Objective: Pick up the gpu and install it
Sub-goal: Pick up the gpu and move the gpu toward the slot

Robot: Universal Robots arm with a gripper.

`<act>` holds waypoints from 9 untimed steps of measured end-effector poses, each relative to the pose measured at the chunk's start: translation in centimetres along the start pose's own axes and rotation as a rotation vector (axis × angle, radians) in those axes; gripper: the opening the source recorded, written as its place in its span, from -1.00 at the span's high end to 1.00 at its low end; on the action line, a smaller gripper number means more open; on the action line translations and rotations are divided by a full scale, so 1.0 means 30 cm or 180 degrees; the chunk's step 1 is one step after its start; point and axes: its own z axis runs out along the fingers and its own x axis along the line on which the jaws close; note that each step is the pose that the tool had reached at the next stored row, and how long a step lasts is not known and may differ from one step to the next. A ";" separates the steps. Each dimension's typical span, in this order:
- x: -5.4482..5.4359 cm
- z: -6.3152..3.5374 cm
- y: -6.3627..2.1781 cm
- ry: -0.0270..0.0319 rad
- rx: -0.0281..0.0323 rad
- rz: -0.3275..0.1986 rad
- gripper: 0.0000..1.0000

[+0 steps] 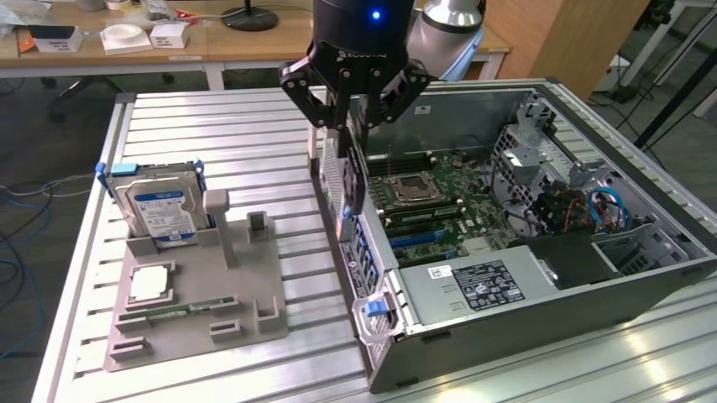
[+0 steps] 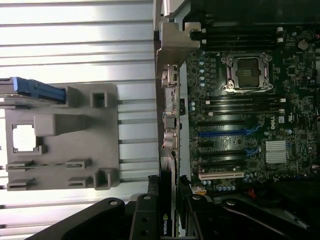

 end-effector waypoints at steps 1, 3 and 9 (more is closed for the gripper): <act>-0.002 0.000 0.000 0.0000 0.0000 0.0000 0.47; -0.004 0.000 0.000 0.0000 0.0000 0.0000 0.47; -0.009 0.000 0.001 0.0000 0.0000 0.0000 0.47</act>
